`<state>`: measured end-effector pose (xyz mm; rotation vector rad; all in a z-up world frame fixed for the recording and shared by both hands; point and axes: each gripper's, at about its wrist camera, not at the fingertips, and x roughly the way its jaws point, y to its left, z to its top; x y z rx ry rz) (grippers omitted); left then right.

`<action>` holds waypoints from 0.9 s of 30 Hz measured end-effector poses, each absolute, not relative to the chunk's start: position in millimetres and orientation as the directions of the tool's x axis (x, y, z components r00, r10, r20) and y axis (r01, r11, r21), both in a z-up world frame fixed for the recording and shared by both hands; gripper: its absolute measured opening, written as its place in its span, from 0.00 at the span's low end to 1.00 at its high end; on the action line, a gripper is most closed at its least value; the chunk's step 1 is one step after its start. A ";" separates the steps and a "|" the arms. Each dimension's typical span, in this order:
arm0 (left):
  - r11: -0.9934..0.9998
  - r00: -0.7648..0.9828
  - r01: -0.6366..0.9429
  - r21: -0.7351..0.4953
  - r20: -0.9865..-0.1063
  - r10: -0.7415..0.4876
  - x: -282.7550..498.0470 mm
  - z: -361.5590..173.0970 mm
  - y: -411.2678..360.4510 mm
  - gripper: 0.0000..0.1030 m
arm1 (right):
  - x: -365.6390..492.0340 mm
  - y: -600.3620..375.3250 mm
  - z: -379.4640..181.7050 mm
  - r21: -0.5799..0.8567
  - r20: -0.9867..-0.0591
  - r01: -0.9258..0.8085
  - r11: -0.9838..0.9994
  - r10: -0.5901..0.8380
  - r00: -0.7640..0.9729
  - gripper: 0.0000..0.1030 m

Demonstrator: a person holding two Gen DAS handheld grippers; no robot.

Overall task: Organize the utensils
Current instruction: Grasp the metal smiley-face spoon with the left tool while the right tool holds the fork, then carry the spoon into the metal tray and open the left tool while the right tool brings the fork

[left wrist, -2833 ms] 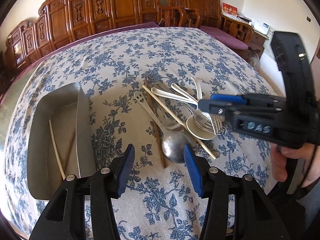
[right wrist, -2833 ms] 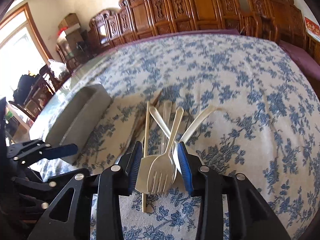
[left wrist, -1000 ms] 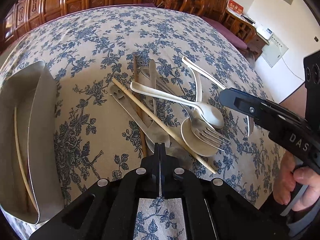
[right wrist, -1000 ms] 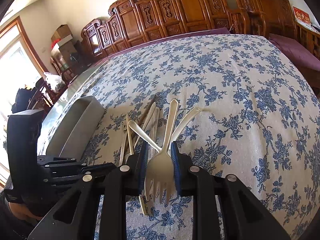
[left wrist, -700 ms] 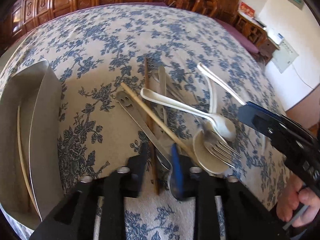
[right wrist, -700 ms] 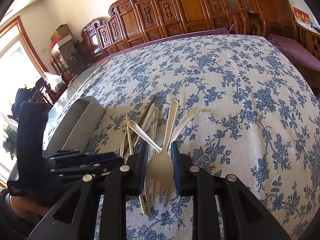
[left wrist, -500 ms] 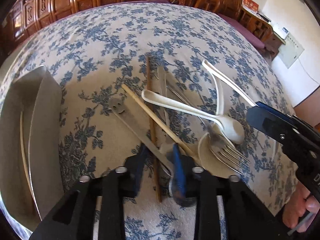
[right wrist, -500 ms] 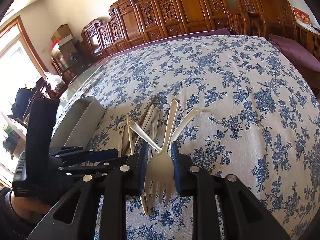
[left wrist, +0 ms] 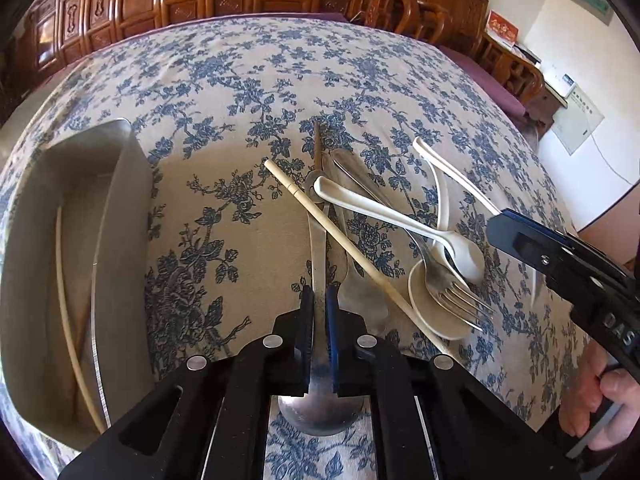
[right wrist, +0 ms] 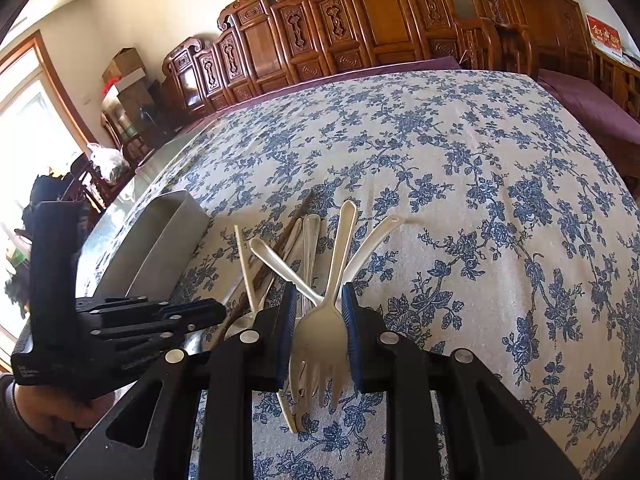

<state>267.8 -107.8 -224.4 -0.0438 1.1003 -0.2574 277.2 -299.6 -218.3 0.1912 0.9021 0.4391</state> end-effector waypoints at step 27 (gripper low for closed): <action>0.984 0.592 0.145 -0.107 -0.787 -0.173 296.6 -132.5 -62.3 0.05 | 271.2 -274.7 -208.7 0.323 -0.698 -0.326 0.888 0.456 0.552 0.24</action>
